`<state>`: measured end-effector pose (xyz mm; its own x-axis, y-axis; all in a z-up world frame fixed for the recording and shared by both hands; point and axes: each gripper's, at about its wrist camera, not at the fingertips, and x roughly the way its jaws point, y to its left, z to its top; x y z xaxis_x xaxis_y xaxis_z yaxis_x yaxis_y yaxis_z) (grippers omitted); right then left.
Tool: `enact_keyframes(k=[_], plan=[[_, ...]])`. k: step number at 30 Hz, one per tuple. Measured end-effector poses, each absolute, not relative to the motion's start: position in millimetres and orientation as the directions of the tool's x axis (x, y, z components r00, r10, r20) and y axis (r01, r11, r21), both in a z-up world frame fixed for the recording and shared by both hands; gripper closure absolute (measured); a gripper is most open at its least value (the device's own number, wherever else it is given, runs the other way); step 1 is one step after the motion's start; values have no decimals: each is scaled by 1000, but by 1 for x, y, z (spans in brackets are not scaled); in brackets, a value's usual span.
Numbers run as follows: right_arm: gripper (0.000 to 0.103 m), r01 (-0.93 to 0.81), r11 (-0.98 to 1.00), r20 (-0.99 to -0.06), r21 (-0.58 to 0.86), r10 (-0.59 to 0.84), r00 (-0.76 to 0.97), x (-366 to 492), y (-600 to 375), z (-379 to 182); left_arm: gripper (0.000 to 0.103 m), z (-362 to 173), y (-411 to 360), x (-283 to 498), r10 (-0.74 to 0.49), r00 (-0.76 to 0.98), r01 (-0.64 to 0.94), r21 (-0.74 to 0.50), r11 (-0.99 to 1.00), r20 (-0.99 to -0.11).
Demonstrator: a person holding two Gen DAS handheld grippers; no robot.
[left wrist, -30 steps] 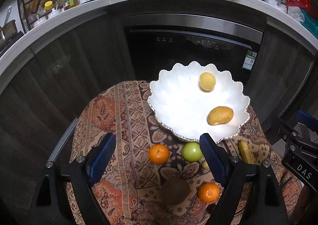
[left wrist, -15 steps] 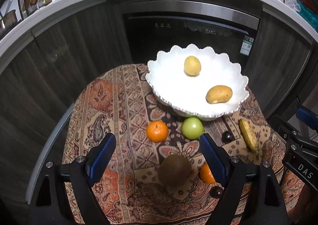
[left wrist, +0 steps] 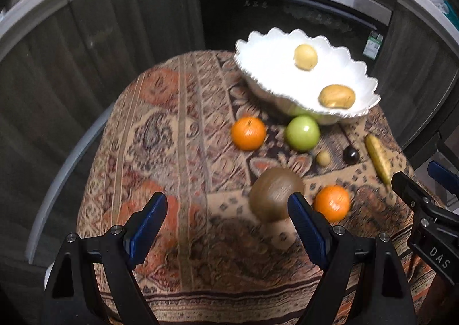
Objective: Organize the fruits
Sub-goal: 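Withdraw both grippers from the white bowl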
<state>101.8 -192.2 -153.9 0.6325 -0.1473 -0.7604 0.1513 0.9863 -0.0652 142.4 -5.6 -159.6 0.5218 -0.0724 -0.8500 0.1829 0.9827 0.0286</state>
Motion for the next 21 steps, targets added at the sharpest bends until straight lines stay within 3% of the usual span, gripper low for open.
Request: enact_keyframes(k=[9, 21], plan=[[26, 80, 995, -796, -55, -92, 599, 96, -166, -190, 17, -182, 21, 125, -37, 503, 160, 52, 986, -863], [51, 8, 998, -841, -55, -50, 539, 97, -147, -223, 17, -199, 39, 118, -18, 490, 131, 53, 990, -872]])
